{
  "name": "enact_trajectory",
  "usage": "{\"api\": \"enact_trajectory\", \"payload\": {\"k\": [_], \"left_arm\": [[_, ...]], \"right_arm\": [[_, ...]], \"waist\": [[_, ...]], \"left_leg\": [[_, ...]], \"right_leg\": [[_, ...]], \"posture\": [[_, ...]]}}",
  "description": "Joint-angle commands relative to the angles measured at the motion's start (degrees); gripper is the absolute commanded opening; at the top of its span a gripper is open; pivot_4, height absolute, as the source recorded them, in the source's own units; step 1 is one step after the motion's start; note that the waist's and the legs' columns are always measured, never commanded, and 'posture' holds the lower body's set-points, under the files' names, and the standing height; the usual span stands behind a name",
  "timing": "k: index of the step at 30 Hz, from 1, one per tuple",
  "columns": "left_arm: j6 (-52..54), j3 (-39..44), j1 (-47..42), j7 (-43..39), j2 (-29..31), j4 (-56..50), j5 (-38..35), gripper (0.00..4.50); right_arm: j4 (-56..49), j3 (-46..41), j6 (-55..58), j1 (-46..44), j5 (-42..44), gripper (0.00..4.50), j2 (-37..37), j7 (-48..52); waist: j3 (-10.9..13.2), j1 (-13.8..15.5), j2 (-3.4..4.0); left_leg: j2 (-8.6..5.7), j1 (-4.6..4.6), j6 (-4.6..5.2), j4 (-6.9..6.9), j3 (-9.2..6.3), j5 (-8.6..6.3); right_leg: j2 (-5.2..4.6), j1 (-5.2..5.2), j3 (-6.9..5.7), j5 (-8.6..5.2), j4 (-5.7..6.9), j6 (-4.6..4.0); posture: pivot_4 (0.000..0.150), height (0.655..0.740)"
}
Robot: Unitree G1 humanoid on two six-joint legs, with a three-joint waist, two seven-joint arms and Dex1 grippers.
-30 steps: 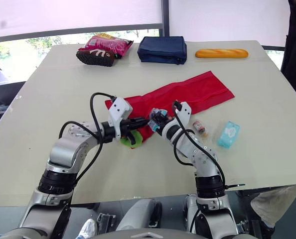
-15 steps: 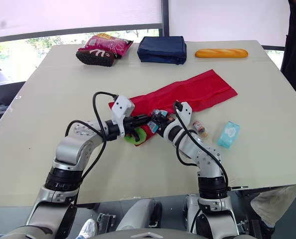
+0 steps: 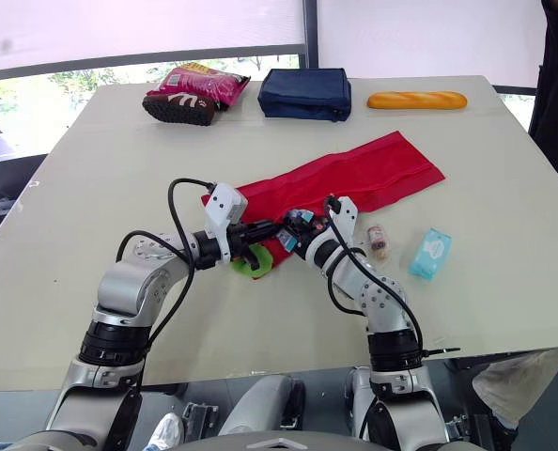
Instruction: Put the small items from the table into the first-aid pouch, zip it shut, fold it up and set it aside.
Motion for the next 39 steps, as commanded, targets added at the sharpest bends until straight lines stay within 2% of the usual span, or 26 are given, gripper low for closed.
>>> {"api": "enact_trajectory", "payload": {"k": [1,16,25,26,27,30,39], "left_arm": [[-1.4,1.5,-1.1,-0.3,-0.9,-4.5,-3.2,0.06],[-0.1,1.1,-0.3,-0.4,-0.8,-6.5,-6.1,0.06],[-0.5,1.1,-0.2,-0.2,-0.4,-6.2,-5.8,0.06],[-0.7,1.2,-0.2,-0.2,-0.2,-6.0,-5.6,0.00],[-1.0,1.5,-0.3,0.0,0.0,-5.3,-5.3,0.00],[-2.0,2.1,-0.7,-0.2,0.6,-3.7,-4.7,0.00],[-6.3,2.5,-1.4,-2.6,3.2,1.5,-3.4,0.00]], "right_arm": [[0.7,3.5,2.7,0.4,-0.1,0.15,7.0,0.9],[6.7,2.8,-3.9,-4.7,-5.8,0.15,8.9,3.9],[7.2,4.1,-4.3,-5.6,-6.0,0.15,8.0,5.6],[6.9,4.1,-3.9,-5.4,-5.8,1.16,7.9,5.6],[6.0,4.5,-3.1,-5.2,-5.9,1.42,7.2,5.7],[4.0,5.4,-1.0,-4.3,-6.6,2.73,5.4,5.6],[-1.2,3.9,5.0,-2.7,-7.6,2.73,1.7,5.7]], "waist": [[0.0,0.0,0.00],[0.0,0.0,0.00],[0.0,0.0,0.00],[0.0,0.0,0.00],[0.0,0.0,0.01],[0.0,0.1,0.01],[0.0,0.1,0.04]], "left_leg": [[0.00,0.00,0.00,0.00,0.00,0.00],[0.00,0.05,-0.02,-0.01,0.00,0.01],[0.00,0.07,-0.04,-0.02,-0.01,0.02],[0.00,0.07,-0.04,-0.02,-0.01,0.02],[0.00,0.07,-0.04,-0.02,-0.01,0.02],[0.00,0.07,-0.04,-0.04,-0.01,0.02],[-0.04,0.06,-0.05,-0.13,-0.02,0.03]], "right_leg": [[0.00,0.00,0.00,0.00,0.00,0.00],[-0.01,0.02,0.00,0.00,0.00,0.00],[-0.01,0.03,0.00,0.00,0.00,0.00],[-0.01,0.03,0.00,0.00,0.00,0.00],[-0.01,0.03,0.00,0.00,0.00,0.00],[-0.01,0.03,0.00,0.00,0.00,-0.01],[-0.04,0.00,-0.01,0.00,-0.02,-0.01]], "posture": [[0.150,0.7395],[0.150,0.7395],[0.150,0.7395],[0.150,0.7395],[0.150,0.7395],[0.150,0.7395],[0.150,0.7395]]}}
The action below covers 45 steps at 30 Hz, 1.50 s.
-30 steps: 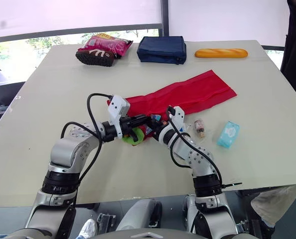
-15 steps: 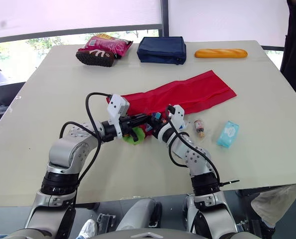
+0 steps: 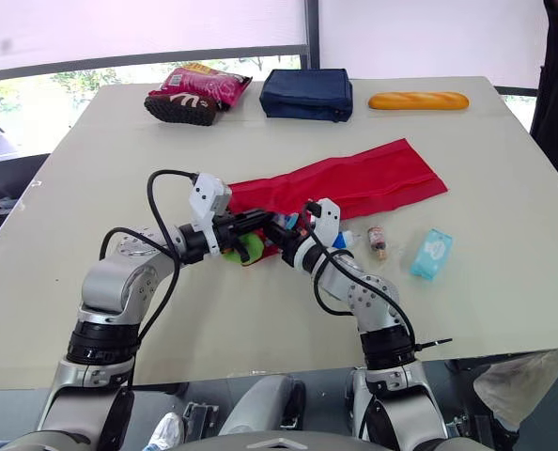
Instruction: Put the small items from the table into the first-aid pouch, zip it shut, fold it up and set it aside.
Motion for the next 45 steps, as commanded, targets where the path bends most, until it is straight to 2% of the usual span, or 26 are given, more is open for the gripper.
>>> {"api": "enact_trajectory", "payload": {"k": [1,25,28,31,32,35,39,45], "left_arm": [[-2.4,-0.1,-1.4,-1.3,0.8,0.8,0.0,0.00],[-0.5,2.5,-3.5,-4.9,2.3,6.8,-3.9,0.00],[-0.2,3.0,-3.7,-5.5,2.4,7.8,-4.7,0.00],[0.2,3.6,-4.1,-6.0,2.4,8.6,-5.6,0.00],[0.1,3.6,-4.3,-6.2,2.5,9.1,-5.6,0.00],[-1.9,2.7,-4.3,-7.4,3.0,10.4,-4.8,0.00],[-3.7,1.8,-4.2,-8.6,3.2,11.5,-4.1,0.00],[-4.8,1.3,-4.1,-9.2,2.9,11.9,-3.6,0.00]], "right_arm": [[-3.1,-0.4,2.4,-1.2,-0.3,2.73,1.7,0.4],[-16.3,-4.8,11.7,2.4,-2.2,2.73,-3.5,1.8],[-18.5,-3.6,12.1,2.6,-3.4,1.88,-5.7,3.1],[-20.8,-1.4,11.4,1.9,-6.8,0.42,-9.4,5.0],[-21.9,0.2,10.6,1.1,-9.0,0.06,-11.6,6.5],[-25.2,5.3,7.5,-2.1,-14.8,0.06,-18.3,12.5],[-25.3,12.5,3.9,-6.4,-22.2,0.06,-23.6,18.8],[-19.2,19.2,-0.6,-9.0,-30.5,0.06,-23.3,23.8]], "waist": [[0.0,0.0,0.00],[0.0,0.0,0.01],[0.0,0.0,0.00],[0.0,0.0,-0.01],[0.0,-0.1,0.00],[0.1,-0.1,-0.01],[0.1,-0.1,-0.02],[0.0,0.0,-0.03]], "left_leg": [[0.00,0.00,0.00,-0.01,0.00,0.00],[0.00,-0.04,0.00,-0.07,0.01,0.00],[0.00,-0.05,0.00,-0.07,0.01,0.00],[0.00,-0.05,0.00,-0.07,0.02,0.00],[0.00,-0.05,0.00,-0.07,0.02,0.00],[0.00,-0.06,0.00,-0.07,0.04,0.00],[0.02,-0.12,-0.01,-0.07,0.08,0.01],[0.02,-0.15,-0.02,-0.10,0.10,0.01]], "right_leg": [[0.00,0.00,0.00,0.00,-0.01,0.00],[0.00,-0.06,0.01,0.00,-0.02,0.00],[0.00,-0.06,0.02,0.00,-0.03,0.00],[0.00,-0.06,0.02,0.00,-0.03,0.01],[0.00,-0.07,0.01,0.00,-0.03,0.00],[0.01,-0.08,0.02,0.00,-0.03,0.01],[0.03,-0.18,0.06,0.00,-0.02,0.01],[-0.01,-0.20,0.07,0.00,-0.02,0.00]], "posture": [[0.150,0.7395],[0.150,0.7395],[0.150,0.7395],[0.150,0.7395],[0.150,0.7395],[0.150,0.7395],[0.150,0.7395],[0.150,0.7395]]}}
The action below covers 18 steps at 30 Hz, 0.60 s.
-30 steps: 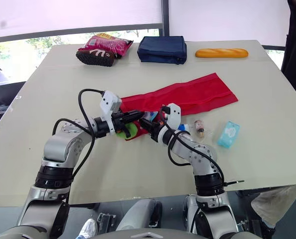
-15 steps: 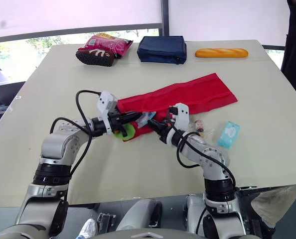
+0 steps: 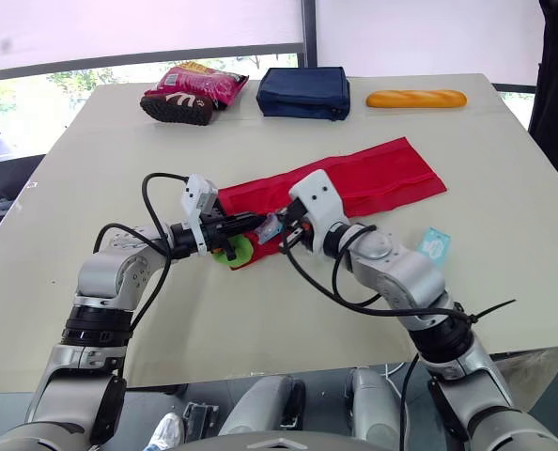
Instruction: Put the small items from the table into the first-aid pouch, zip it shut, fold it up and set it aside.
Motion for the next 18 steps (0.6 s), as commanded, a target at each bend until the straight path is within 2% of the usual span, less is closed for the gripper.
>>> {"api": "enact_trajectory", "payload": {"k": [1,6,18], "left_arm": [[-1.4,0.2,-1.0,-0.8,0.2,-0.8,-0.2,0.00],[-1.6,0.2,-0.8,-1.0,0.0,-1.2,-0.2,0.00],[-1.6,-1.3,1.3,-1.6,-0.4,-3.9,-0.3,0.00]], "right_arm": [[3.5,2.8,-2.7,-1.6,-5.0,0.06,0.8,1.7],[10.2,5.9,-5.3,-1.9,-11.4,0.06,2.4,3.2],[18.7,3.9,-7.5,-3.4,-17.7,0.06,9.9,2.6]], "waist": [[0.0,0.1,0.00],[0.0,0.1,0.00],[0.0,0.0,0.00]], "left_leg": [[0.00,0.00,0.00,0.00,0.00,0.00],[-0.01,-0.01,-0.01,0.00,-0.01,0.00],[-0.02,-0.04,-0.06,0.00,-0.02,0.03]], "right_leg": [[0.00,0.00,0.00,0.00,0.00,0.00],[-0.02,-0.01,-0.01,0.01,0.00,-0.01],[-0.02,-0.07,0.01,0.01,0.03,-0.02]], "posture": [[0.150,0.7395],[0.150,0.7395],[0.150,0.7395]]}}
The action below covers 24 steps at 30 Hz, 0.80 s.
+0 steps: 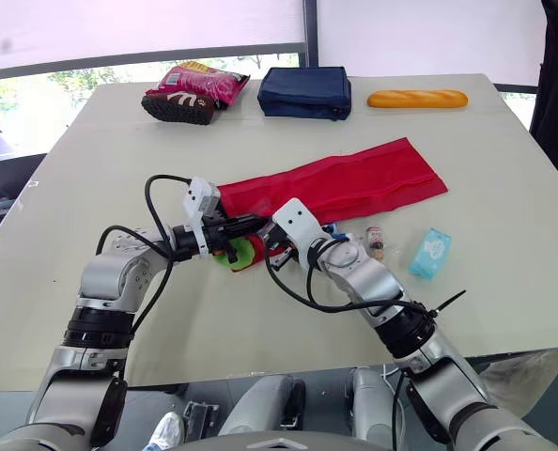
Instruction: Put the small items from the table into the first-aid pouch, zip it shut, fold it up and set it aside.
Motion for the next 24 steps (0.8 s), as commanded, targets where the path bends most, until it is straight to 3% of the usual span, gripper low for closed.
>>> {"api": "enact_trajectory", "payload": {"k": [1,16,24], "left_arm": [[-1.5,-1.1,1.2,-1.2,0.0,-3.7,-0.3,0.00],[-2.8,-2.0,3.1,-1.4,0.7,-5.2,0.6,0.00],[-7.6,-1.4,3.6,-2.6,3.2,-1.8,3.3,0.00]], "right_arm": [[2.4,-1.9,-3.3,-2.7,-1.9,0.06,3.3,-0.4],[23.0,-7.9,-15.6,-11.3,-6.1,0.06,14.6,-0.4],[11.7,-8.0,-10.7,-6.2,-5.4,0.06,11.4,4.3]], "waist": [[0.0,0.0,0.00],[0.0,-0.4,0.00],[0.0,-0.3,0.01]], "left_leg": [[0.00,0.00,0.00,0.00,0.00,0.00],[0.01,0.08,-0.27,-0.26,-0.02,0.16],[0.01,0.03,-0.28,-0.33,-0.01,0.17]], "right_leg": [[0.00,0.00,0.01,0.00,0.00,0.00],[0.05,-0.08,0.02,0.05,0.02,-0.09],[0.04,-0.15,0.05,0.05,0.02,-0.10]], "posture": [[0.150,0.7395],[0.150,0.7395],[0.150,0.7395]]}}
